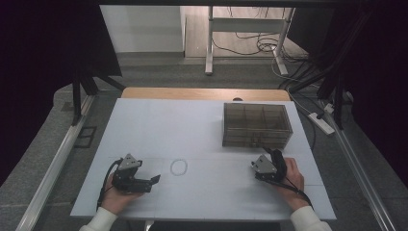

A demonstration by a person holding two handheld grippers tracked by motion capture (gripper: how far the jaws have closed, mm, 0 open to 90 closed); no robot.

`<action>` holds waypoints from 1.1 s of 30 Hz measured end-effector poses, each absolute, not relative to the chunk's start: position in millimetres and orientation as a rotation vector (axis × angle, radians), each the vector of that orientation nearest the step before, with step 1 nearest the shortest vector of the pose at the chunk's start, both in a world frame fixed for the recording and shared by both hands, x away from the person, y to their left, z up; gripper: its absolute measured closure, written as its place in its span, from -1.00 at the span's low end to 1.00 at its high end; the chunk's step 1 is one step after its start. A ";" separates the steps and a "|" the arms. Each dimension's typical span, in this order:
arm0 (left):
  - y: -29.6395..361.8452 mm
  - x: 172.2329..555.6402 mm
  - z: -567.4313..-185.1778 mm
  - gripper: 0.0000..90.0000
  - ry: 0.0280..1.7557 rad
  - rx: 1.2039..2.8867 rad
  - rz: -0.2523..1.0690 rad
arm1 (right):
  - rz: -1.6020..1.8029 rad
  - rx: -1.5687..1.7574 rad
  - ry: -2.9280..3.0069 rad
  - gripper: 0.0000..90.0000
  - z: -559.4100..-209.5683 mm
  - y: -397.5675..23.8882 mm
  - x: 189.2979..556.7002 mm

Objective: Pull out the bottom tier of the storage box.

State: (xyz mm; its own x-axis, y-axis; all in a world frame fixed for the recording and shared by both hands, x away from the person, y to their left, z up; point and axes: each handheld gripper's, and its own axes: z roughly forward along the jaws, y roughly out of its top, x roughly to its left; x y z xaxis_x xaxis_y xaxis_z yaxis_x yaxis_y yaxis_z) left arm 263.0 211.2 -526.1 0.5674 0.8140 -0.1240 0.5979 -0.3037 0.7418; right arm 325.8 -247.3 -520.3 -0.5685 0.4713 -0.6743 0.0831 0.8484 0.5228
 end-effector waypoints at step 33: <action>211.3 262.7 -525.7 -0.83 1.130 2.024 0.358 | 0.465 0.341 2.102 -0.06 -529.5 -241.5 338.8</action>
